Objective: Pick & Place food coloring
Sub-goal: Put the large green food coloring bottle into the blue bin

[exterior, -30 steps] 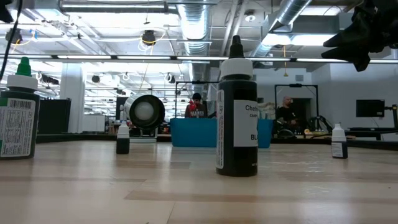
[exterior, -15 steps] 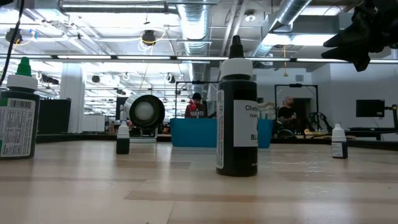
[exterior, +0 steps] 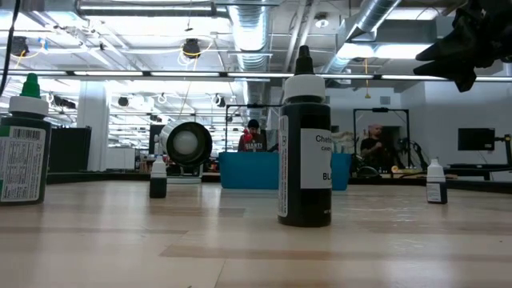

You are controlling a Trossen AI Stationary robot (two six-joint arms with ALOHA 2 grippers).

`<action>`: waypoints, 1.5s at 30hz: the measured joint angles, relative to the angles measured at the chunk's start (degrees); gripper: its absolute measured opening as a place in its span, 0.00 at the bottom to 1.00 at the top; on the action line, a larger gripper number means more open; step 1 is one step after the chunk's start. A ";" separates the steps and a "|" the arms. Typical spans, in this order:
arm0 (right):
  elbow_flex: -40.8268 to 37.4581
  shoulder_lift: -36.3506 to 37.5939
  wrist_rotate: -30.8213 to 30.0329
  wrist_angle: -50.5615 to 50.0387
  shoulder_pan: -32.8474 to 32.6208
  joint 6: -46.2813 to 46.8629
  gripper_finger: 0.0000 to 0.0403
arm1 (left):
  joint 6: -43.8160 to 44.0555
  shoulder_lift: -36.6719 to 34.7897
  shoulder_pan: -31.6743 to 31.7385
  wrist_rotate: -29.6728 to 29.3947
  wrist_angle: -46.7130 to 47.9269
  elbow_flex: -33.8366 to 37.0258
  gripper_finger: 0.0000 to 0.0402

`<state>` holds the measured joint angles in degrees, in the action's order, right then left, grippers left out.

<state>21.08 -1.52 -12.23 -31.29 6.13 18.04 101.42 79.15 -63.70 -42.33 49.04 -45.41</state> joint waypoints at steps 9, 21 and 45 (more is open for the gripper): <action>0.00 0.00 -0.11 0.00 0.00 0.00 0.40 | -0.58 0.72 1.75 -0.34 -2.15 0.00 0.33; 0.00 -0.01 -0.11 0.00 0.00 0.00 0.40 | -1.01 0.72 4.09 -0.13 -0.34 0.00 0.34; 0.00 0.00 -0.11 0.00 0.00 0.00 0.39 | -13.87 0.70 14.05 5.69 -2.47 0.00 0.55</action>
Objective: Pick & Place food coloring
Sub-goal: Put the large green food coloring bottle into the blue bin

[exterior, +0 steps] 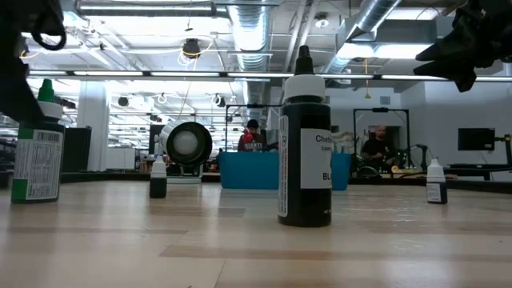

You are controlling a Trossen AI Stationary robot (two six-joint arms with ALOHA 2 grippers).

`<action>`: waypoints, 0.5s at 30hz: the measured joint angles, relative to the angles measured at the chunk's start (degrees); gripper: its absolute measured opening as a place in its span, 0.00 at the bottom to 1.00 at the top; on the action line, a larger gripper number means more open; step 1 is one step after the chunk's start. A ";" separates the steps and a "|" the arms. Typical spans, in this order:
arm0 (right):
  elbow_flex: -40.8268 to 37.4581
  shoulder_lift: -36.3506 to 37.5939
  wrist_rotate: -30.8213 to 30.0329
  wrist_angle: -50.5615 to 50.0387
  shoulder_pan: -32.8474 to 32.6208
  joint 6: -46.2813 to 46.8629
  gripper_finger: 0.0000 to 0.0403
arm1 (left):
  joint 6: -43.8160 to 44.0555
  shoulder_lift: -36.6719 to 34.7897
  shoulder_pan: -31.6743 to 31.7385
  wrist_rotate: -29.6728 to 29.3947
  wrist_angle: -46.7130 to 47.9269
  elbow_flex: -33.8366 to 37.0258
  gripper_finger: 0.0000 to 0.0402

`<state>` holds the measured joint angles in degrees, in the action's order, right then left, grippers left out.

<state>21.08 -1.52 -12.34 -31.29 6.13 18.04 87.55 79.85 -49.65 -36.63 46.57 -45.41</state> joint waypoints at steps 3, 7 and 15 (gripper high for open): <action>0.00 0.00 0.00 0.01 0.00 0.00 0.39 | -1.09 0.00 0.79 0.02 -1.32 -0.01 0.55; 0.00 0.00 0.00 0.00 0.00 0.00 0.40 | -2.45 0.00 1.03 -0.03 -2.61 -0.02 0.55; 0.00 -0.01 0.00 0.00 0.00 0.00 0.39 | -3.04 0.00 2.02 -0.12 -2.82 -0.02 0.55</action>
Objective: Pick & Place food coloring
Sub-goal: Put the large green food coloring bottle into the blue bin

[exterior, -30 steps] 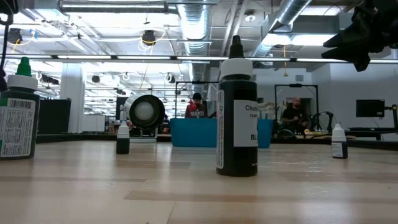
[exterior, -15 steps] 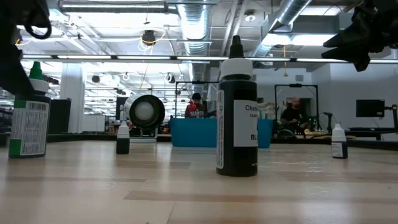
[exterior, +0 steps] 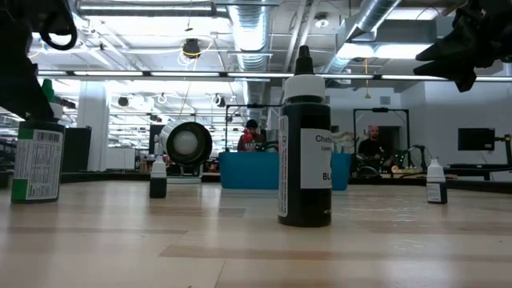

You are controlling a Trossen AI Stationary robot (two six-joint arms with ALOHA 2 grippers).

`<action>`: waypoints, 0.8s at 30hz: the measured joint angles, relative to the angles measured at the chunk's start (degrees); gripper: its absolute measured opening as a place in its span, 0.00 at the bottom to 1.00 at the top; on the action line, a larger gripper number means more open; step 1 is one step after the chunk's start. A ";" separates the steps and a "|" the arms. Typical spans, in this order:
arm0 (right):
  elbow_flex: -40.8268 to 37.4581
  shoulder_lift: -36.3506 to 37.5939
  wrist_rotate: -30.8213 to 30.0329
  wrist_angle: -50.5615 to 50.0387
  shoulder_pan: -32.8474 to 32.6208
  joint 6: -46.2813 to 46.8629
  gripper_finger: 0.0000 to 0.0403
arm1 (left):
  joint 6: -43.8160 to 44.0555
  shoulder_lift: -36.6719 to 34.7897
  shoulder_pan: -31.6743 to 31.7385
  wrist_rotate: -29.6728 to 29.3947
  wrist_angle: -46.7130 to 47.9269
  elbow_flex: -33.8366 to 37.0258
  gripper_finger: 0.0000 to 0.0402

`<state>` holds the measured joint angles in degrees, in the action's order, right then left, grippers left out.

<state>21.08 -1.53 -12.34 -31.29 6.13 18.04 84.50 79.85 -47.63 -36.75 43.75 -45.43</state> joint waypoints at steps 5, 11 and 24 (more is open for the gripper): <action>0.00 -0.01 0.00 0.00 0.00 0.00 0.40 | -3.23 0.00 1.39 0.23 -1.17 0.00 0.51; 0.00 -0.01 0.00 0.00 0.00 0.00 0.39 | -5.53 -0.11 2.27 2.62 -1.48 -0.11 0.33; 0.00 0.01 0.00 0.00 0.00 0.00 0.40 | -4.67 0.00 3.13 2.14 3.09 -3.24 0.26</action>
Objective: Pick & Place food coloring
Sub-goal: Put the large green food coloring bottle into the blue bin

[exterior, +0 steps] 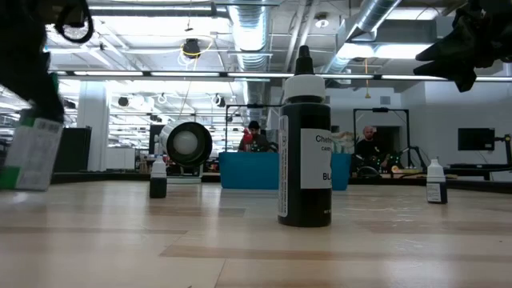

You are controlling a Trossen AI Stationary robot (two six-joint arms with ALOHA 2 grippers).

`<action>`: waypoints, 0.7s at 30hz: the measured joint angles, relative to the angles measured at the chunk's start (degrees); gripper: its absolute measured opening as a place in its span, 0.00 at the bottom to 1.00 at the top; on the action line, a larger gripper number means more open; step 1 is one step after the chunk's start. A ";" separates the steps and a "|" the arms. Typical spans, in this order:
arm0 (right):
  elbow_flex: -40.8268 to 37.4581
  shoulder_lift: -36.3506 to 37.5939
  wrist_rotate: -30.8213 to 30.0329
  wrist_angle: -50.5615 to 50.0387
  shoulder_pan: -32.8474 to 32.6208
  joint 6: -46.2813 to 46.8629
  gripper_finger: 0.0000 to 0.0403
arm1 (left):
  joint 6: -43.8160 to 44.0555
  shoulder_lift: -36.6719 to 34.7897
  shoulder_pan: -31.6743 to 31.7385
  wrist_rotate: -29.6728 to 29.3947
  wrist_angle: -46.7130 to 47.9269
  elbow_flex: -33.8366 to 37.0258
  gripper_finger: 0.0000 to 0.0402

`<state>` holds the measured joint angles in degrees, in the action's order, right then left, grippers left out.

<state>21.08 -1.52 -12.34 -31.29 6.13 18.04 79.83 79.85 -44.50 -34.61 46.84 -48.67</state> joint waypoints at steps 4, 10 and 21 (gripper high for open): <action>0.00 -0.02 0.00 0.00 0.00 0.00 0.39 | -0.99 0.00 1.81 -0.29 6.42 -4.05 0.26; 0.00 -0.02 0.00 0.00 0.00 0.00 0.39 | -3.89 0.00 5.82 -3.06 16.34 -12.46 0.26; 0.00 -0.02 0.02 0.00 0.00 0.00 0.40 | -20.09 0.00 18.63 -6.45 23.96 -28.76 0.26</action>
<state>21.08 -1.54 -12.32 -31.29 6.13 18.04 59.74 79.85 -25.87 -41.06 70.80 -77.43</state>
